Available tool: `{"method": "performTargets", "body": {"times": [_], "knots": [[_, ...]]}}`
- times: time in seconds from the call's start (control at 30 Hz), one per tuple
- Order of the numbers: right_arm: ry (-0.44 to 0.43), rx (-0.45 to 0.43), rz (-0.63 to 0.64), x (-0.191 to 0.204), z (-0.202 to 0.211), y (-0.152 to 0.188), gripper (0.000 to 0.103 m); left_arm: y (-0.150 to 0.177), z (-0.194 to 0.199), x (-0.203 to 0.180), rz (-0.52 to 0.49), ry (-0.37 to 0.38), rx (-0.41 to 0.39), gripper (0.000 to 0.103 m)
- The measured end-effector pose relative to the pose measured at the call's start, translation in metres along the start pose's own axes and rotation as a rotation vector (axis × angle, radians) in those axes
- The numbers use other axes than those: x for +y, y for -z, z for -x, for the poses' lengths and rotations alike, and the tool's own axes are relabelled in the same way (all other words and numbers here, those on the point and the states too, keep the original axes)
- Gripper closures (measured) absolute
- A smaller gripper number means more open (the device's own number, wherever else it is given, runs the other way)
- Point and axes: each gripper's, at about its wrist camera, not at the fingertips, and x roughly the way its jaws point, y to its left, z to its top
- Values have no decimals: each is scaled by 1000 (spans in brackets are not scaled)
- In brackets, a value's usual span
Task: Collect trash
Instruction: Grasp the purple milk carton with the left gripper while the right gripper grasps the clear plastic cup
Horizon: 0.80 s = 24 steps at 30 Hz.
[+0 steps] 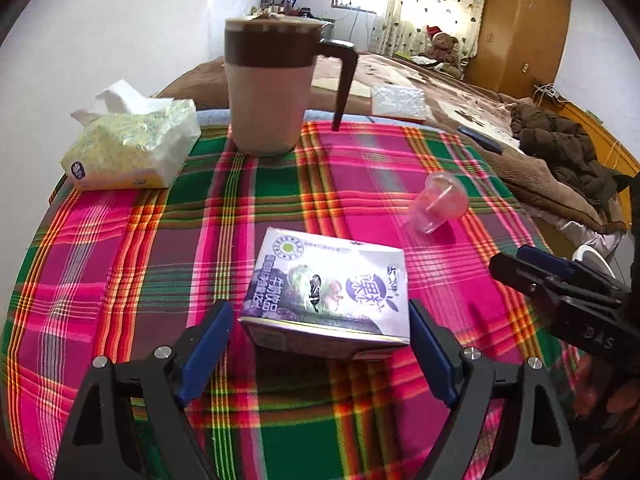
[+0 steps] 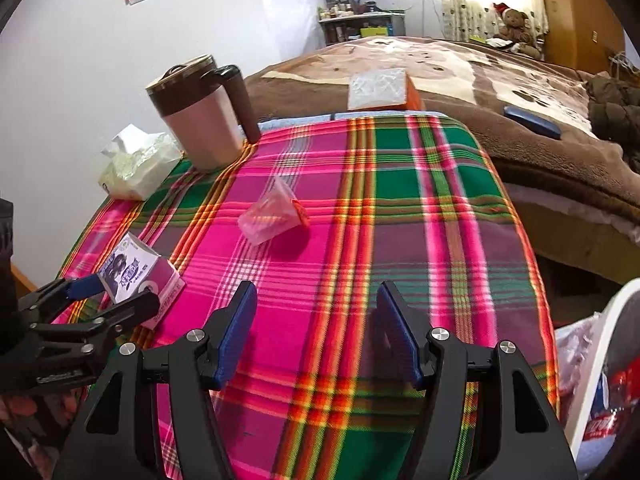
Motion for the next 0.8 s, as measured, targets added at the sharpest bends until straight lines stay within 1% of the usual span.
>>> {"method": "performTargets", "body": {"times": [0.07, 0.1, 0.13, 0.3, 0.4, 0.5, 0.6, 0.7, 0.8], "knots": [[-18, -8, 6, 3, -2, -4, 39, 1, -1, 6, 23, -13, 2, 16], [-23, -10, 6, 3, -2, -6, 39, 1, -1, 7, 28, -18, -5, 21], [-25, -14, 6, 5, -3, -7, 39, 1, 1, 10, 36, -20, -11, 24], [-38, -20, -28, 10, -11, -20, 39, 1, 4, 20, 68, -13, -26, 25], [-66, -10, -71, 12, -18, -25, 39, 0, 8, 27, 86, -50, -47, 25], [-102, 9, -131, 14, -28, -30, 39, 0, 9, 37, 105, -83, -47, 25], [-110, 23, -179, 15, -41, -36, 39, -2, 11, 46, 113, -108, -55, 25], [-121, 41, -219, 16, -53, -43, 39, -3, 11, 55, 133, -116, -58, 25], [-109, 35, -232, 18, -59, -47, 39, -3, 7, 61, 145, -111, -43, 25]]}}
